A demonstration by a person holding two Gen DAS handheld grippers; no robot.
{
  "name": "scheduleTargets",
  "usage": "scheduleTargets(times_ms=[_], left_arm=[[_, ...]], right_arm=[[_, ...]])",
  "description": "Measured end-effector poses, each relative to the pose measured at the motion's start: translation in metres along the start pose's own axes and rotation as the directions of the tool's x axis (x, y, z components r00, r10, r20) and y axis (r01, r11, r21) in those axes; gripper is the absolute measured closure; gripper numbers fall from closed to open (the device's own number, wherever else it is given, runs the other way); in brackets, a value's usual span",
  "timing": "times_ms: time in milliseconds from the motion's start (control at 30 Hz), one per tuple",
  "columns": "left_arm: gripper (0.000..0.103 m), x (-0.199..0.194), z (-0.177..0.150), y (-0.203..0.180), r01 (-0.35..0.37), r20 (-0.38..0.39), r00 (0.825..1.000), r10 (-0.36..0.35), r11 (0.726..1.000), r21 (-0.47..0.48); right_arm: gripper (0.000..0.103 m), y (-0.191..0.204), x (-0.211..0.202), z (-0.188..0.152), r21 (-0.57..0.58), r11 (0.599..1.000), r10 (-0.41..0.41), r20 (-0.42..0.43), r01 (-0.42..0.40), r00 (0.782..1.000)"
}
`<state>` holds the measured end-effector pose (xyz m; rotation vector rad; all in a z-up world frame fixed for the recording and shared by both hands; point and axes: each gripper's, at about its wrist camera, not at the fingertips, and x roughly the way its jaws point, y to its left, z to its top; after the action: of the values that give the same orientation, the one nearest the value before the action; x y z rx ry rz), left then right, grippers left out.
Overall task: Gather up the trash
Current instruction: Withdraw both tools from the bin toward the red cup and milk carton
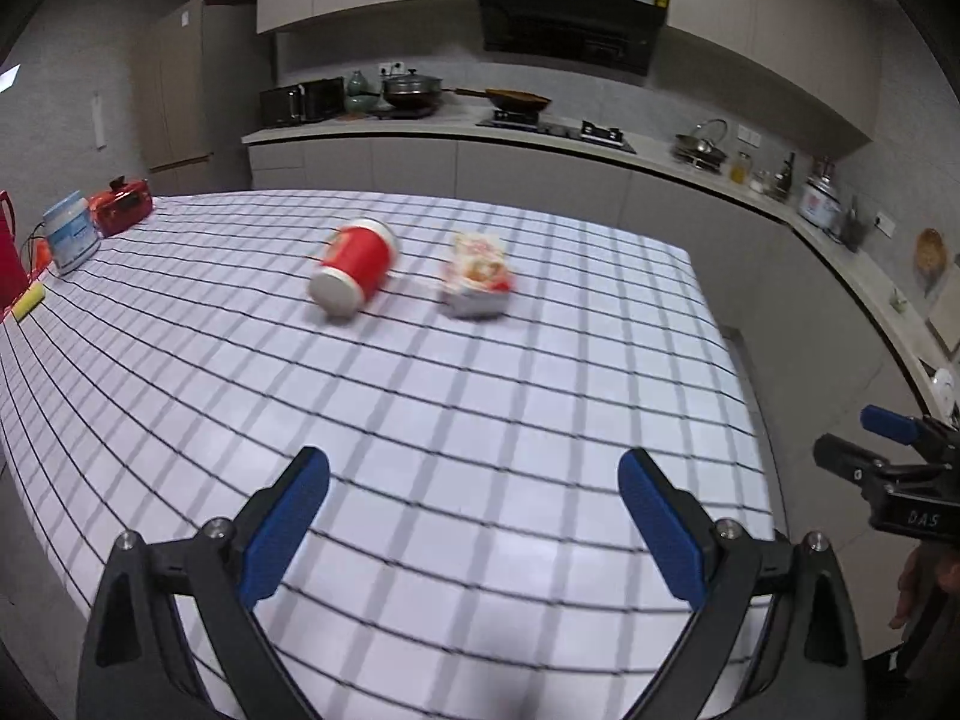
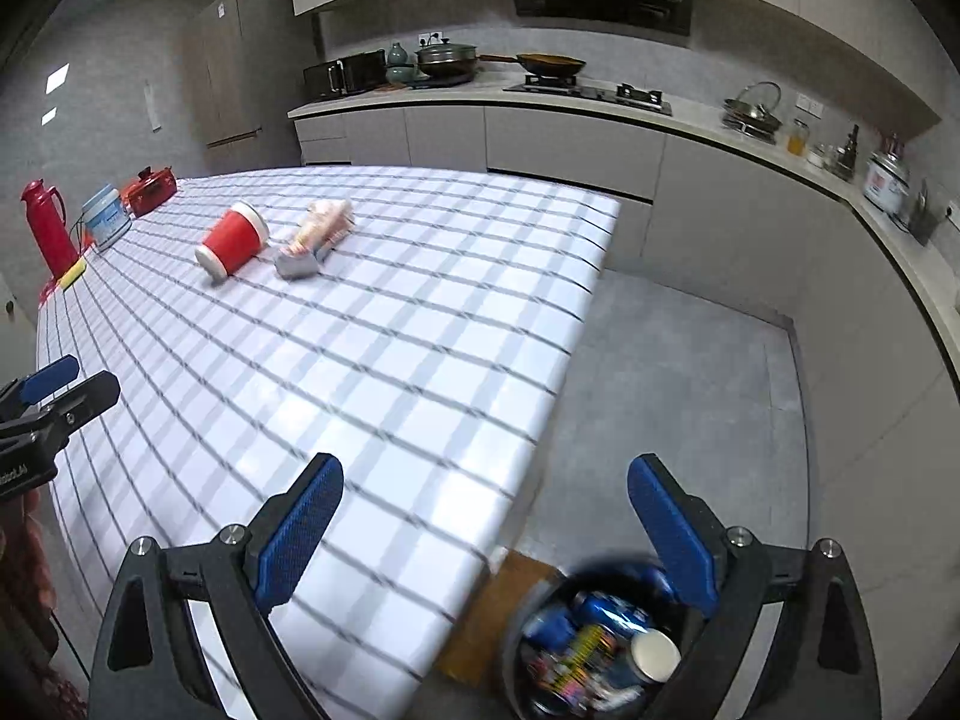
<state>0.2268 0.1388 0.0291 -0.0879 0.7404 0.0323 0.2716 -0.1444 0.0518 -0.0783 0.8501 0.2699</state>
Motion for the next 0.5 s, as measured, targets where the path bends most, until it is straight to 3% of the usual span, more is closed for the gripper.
scheduleTargets(times_ms=[200, 500], left_arm=[[0.006, 0.048, 0.036, 0.070, -0.003, -0.004, 1.000, 0.003, 1.000, -0.016], [0.017, 0.139, 0.075, 0.108, 0.059, -0.080, 0.995, -0.059, 0.998, -0.002]], right_arm=[[0.006, 0.056, 0.056, 0.052, 0.002, 1.000, -0.018, -0.008, 0.018, 1.000], [0.006, 0.101, 0.143, 0.110, 0.046, 0.998, -0.028, -0.053, 0.030, 0.998]])
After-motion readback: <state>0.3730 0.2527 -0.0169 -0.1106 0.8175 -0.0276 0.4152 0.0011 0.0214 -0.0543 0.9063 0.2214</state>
